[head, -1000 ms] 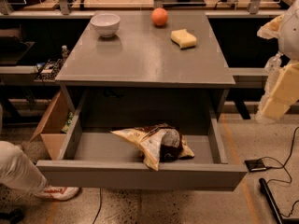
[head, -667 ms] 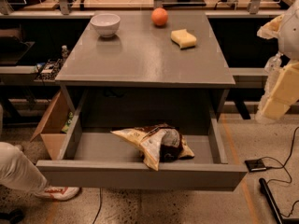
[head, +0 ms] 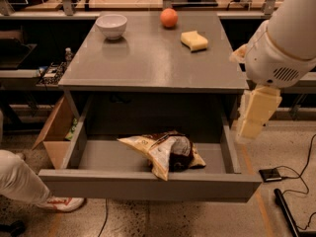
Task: Pick brown chip bag from top drawer and place on counter
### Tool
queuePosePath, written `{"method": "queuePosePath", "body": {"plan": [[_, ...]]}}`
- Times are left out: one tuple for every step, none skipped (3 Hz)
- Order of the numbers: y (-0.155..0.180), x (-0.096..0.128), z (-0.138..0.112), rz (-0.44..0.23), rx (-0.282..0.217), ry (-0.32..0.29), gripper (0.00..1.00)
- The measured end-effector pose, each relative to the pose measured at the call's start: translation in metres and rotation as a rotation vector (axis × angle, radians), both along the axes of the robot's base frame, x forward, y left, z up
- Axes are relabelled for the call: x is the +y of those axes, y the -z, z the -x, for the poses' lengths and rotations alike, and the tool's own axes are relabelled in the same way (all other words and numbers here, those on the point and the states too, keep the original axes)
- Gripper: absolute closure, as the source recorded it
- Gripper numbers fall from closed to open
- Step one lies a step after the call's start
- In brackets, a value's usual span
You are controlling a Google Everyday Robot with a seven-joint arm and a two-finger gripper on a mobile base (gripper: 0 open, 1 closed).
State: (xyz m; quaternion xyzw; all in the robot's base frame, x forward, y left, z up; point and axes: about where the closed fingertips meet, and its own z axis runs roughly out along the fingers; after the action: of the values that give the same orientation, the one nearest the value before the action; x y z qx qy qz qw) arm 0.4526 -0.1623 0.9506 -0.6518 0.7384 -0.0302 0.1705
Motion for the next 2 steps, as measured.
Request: {"method": "queuePosePath", "body": {"plan": [[0.048,0.035,0.003,0.030,0.061,-0.081,0.00],[0.117,0.066,0.016,0.079,0.145,-0.143,0.00]]}}
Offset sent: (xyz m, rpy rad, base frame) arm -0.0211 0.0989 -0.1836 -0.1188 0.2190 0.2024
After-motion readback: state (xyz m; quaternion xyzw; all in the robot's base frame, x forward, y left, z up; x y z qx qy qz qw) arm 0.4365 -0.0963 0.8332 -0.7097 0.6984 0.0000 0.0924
